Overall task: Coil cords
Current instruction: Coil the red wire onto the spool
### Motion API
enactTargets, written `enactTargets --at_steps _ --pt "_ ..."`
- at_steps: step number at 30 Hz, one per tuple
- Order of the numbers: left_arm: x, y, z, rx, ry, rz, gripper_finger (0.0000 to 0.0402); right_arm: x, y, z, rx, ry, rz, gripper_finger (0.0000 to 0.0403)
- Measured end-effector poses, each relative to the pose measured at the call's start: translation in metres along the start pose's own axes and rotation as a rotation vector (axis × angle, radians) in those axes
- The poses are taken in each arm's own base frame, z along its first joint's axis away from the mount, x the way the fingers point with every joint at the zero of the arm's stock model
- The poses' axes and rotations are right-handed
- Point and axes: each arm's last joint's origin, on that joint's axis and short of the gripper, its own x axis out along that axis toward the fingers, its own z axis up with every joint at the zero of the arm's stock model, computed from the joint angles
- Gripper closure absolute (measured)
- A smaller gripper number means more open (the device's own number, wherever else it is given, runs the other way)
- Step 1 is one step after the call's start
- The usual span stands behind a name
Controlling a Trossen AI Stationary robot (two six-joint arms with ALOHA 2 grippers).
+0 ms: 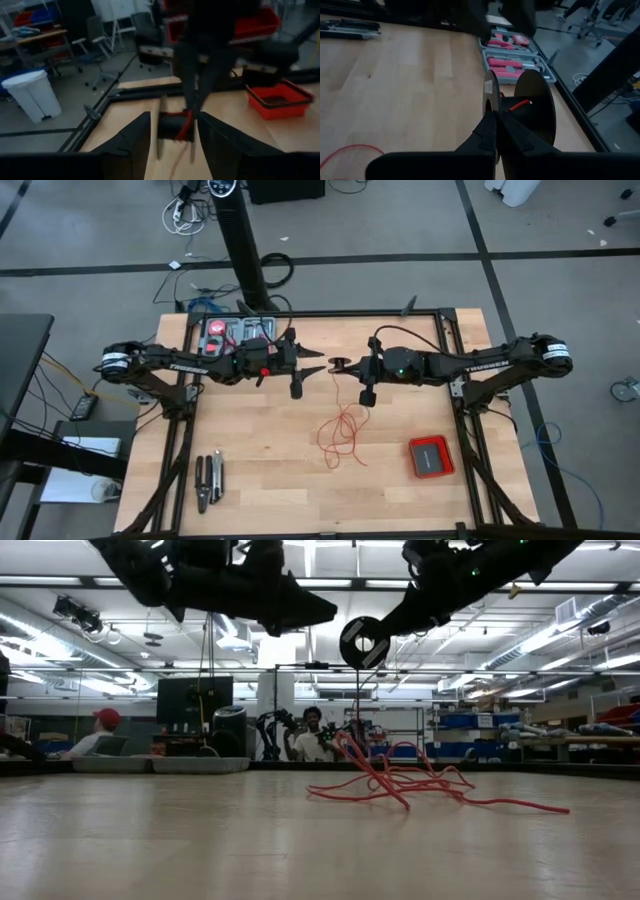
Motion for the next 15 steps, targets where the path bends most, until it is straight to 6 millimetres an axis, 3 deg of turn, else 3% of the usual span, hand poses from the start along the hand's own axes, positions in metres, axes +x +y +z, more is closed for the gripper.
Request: enactTargets --at_steps 8,15 --pt "-0.004 0.006 -0.01 -0.063 0.019 0.019 0.0234 0.002 -0.009 0.005 0.023 -0.056 0.038 0.04" --pt "-0.009 -0.003 -0.002 -0.174 0.018 -0.02 0.0234 -0.005 0.003 0.023 0.012 -0.069 0.105 0.0401"
